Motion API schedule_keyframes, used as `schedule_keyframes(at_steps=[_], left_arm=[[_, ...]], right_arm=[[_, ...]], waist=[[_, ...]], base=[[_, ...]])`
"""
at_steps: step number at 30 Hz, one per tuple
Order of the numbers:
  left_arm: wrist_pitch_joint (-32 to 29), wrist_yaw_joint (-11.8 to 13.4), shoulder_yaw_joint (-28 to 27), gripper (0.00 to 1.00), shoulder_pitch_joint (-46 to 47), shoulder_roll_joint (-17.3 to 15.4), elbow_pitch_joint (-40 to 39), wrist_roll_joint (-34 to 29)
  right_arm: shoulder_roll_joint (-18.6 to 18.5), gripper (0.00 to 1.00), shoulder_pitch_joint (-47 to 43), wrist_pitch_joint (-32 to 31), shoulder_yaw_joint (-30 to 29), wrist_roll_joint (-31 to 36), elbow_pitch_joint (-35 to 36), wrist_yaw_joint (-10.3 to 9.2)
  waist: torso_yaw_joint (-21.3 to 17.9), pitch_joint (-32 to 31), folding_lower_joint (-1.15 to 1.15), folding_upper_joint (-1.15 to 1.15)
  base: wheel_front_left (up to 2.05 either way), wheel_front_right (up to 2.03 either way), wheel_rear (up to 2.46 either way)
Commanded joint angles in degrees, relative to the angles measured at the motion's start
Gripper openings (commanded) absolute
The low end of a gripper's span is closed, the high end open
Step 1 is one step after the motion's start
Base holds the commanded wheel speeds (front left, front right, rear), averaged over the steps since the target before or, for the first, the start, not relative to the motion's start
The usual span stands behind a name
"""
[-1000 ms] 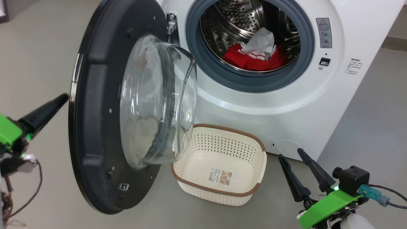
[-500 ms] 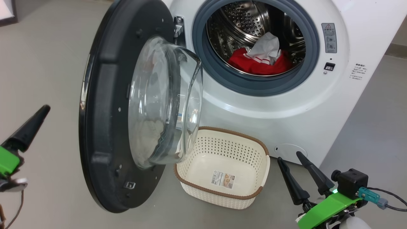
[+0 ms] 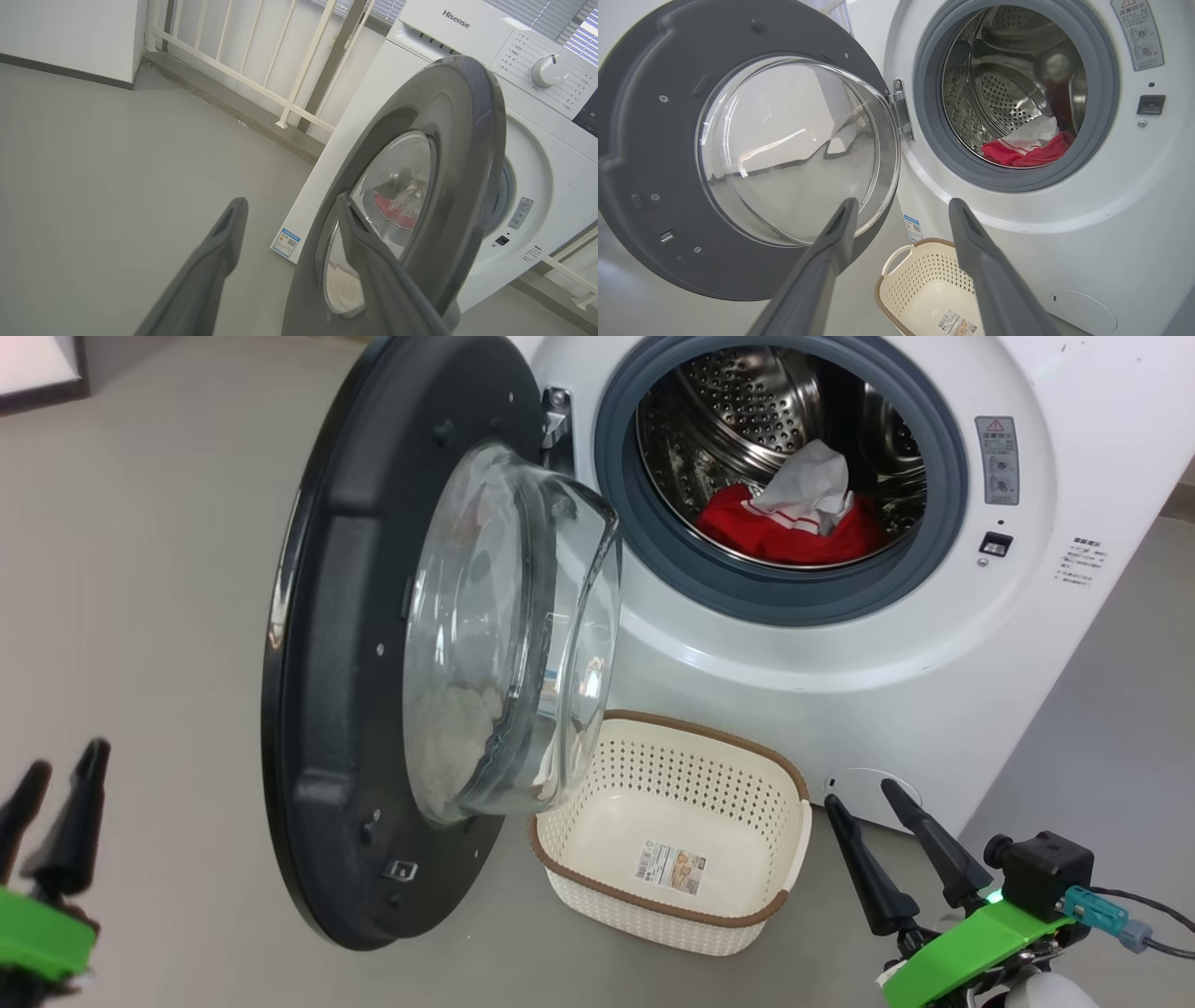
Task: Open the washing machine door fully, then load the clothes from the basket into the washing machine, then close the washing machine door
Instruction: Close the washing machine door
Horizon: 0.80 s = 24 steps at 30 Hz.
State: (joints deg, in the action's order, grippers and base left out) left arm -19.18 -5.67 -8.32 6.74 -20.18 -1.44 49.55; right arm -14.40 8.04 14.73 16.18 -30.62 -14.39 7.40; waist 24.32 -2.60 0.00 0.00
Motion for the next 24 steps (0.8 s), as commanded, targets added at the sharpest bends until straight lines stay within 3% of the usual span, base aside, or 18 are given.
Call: schedule_keyframes(at_steps=[1, 10, 24], left_arm=[[1.4, -0.5, -2.5, 1.00, 1.2, -1.7, -1.7, -1.0], [14.2, -0.2, -0.1, 1.00, -6.0, 1.5, -2.4, -12.1], [27.8, 3.7, 3.5, 1.00, -13.1, 7.2, -2.4, -21.8]], right_arm=[[-0.4, 1.00, 0.2, 0.3, 0.8, 0.3, 1.6, 0.09], [-0.7, 1.00, 0.3, 0.3, 0.4, 0.4, 1.9, 0.09], [-0.7, 1.00, -0.2, 0.3, -0.3, 0.6, 2.3, 0.09]], waist=[[0.1, 0.1, 0.00, 0.00], [0.3, 0.5, 0.00, 0.00], [0.4, 0.0, 0.00, 0.00]], base=[[0.00, 0.00, 0.00], [0.00, 0.00, 0.00], [0.00, 0.00, 0.00]])
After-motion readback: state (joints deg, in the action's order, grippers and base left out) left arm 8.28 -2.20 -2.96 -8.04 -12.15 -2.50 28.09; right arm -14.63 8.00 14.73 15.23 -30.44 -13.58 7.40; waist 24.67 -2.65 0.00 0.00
